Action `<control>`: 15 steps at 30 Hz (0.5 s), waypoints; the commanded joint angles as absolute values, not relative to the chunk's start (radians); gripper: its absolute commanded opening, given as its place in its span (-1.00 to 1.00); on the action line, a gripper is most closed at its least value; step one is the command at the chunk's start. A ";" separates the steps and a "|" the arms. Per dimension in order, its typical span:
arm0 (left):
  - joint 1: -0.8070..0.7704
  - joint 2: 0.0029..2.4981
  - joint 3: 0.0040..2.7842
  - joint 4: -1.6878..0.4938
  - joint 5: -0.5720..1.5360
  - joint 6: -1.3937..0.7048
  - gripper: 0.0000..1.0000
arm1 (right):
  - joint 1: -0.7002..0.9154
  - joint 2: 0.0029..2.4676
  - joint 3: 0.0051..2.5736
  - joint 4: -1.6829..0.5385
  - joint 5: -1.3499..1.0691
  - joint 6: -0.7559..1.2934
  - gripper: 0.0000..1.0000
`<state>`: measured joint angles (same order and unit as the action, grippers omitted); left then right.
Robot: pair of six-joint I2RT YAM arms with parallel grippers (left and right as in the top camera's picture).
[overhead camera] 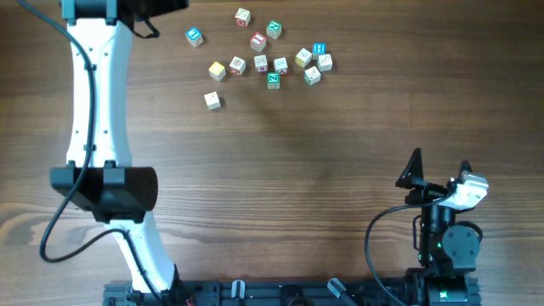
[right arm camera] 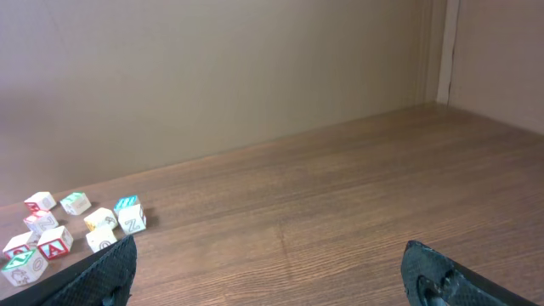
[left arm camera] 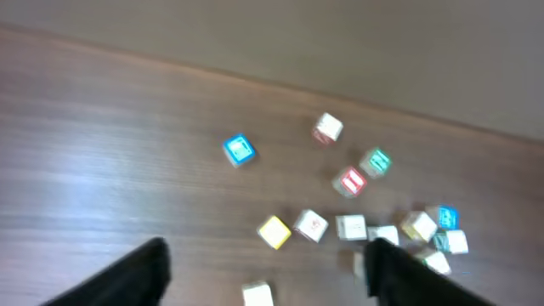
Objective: Form a horizontal line
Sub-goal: 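Reach the left gripper toward the cream block with red M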
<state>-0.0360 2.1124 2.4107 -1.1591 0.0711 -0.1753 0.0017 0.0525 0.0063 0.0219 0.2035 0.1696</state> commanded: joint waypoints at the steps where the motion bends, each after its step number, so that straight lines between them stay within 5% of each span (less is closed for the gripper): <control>1: -0.035 2.178 2.401 -1.254 0.175 -0.165 -0.92 | -0.003 0.047 0.006 0.025 0.210 0.157 0.99; 7: -0.037 2.235 2.214 -1.425 0.175 -0.231 -0.81 | -0.003 0.047 0.006 0.025 0.210 0.157 1.00; 8: -0.037 2.235 2.162 -1.421 0.175 -0.263 -0.53 | -0.003 0.047 0.006 0.025 0.210 0.157 0.99; 11: -0.046 2.235 2.038 -1.405 0.175 -0.324 -0.30 | -0.003 0.047 0.006 0.025 0.210 0.157 0.99; 13: -0.076 2.235 1.922 -1.343 0.175 -0.326 0.41 | -0.003 0.047 0.006 0.025 0.210 0.157 1.00; 15: -0.100 2.235 1.855 -1.280 0.175 -0.326 0.79 | -0.003 0.047 0.006 0.025 0.210 0.157 1.00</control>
<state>-0.0624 2.2299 1.9263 -1.3247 0.1627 -0.3038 0.0017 0.0525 0.0063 0.0219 0.2035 0.1696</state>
